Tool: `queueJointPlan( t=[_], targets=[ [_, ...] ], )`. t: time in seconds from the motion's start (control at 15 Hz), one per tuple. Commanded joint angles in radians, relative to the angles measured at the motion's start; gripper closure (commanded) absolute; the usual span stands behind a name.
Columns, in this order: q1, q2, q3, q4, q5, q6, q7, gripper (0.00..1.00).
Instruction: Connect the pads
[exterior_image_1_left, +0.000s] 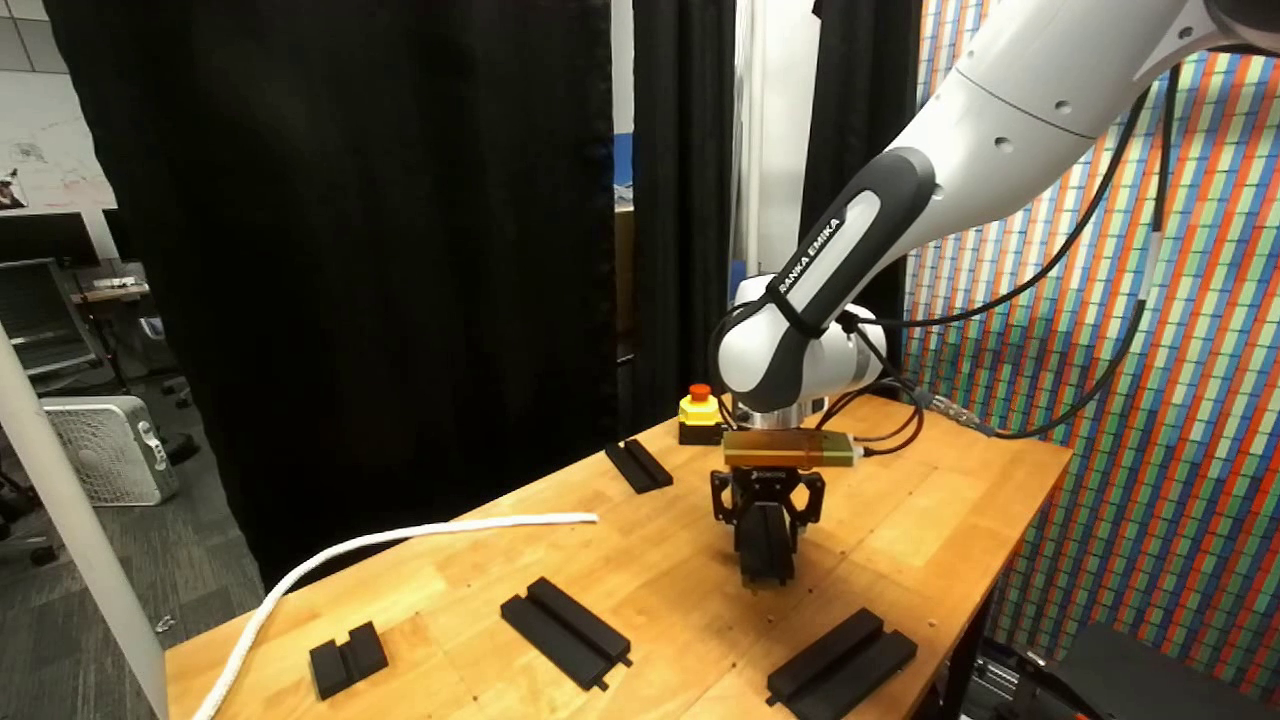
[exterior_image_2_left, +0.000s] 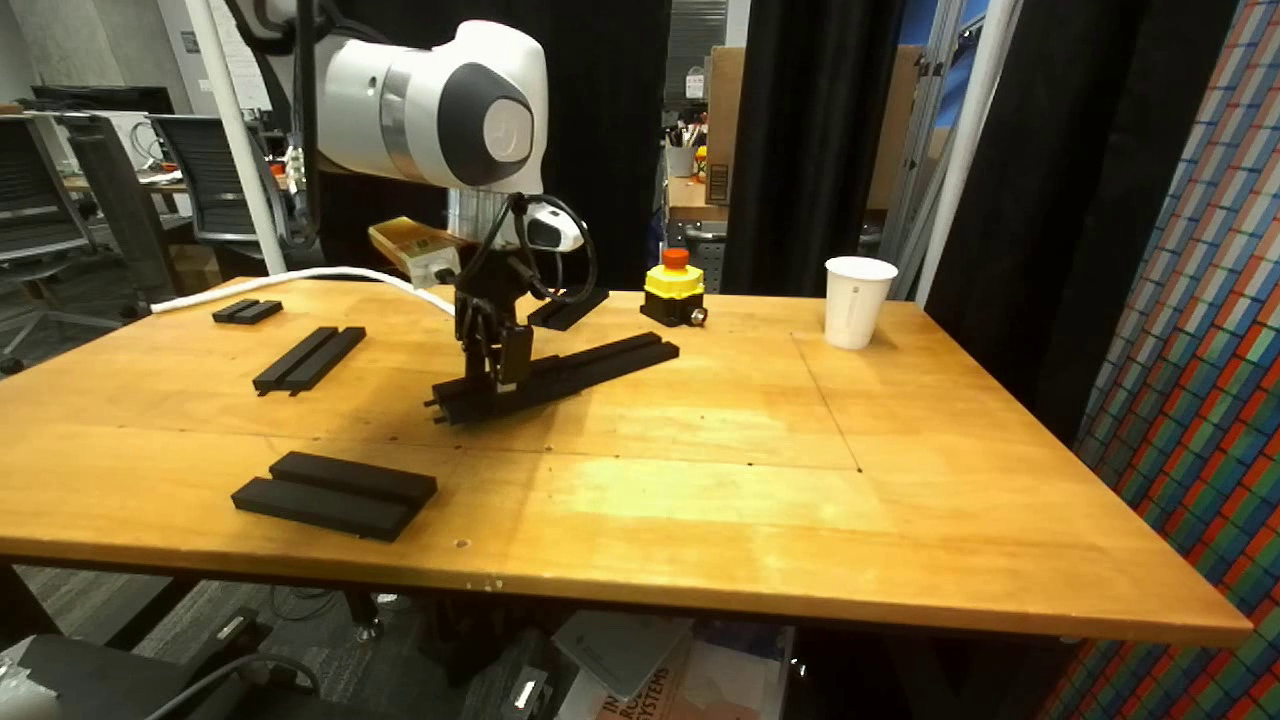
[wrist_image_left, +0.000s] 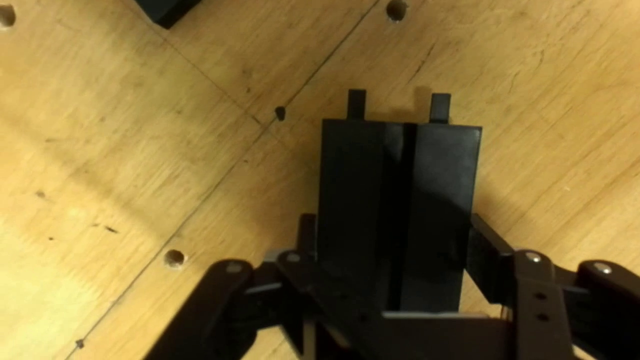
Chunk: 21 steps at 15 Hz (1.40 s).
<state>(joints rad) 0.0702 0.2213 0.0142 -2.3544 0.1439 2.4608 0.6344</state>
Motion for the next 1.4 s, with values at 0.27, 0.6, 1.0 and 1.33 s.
queueJointPlan(
  t=[0.27, 0.6, 1.0, 1.33],
  targets=[
    [-0.014, 0.007, 0.004, 0.020, 0.056, 0.004, -0.096, 0.54],
    [-0.004, 0.033, 0.014, 0.048, 0.113, 0.002, -0.120, 0.54],
    [0.002, 0.034, 0.014, 0.043, 0.125, 0.008, -0.108, 0.54],
    [-0.006, 0.036, 0.008, 0.048, 0.124, -0.005, -0.121, 0.54]
  ],
)
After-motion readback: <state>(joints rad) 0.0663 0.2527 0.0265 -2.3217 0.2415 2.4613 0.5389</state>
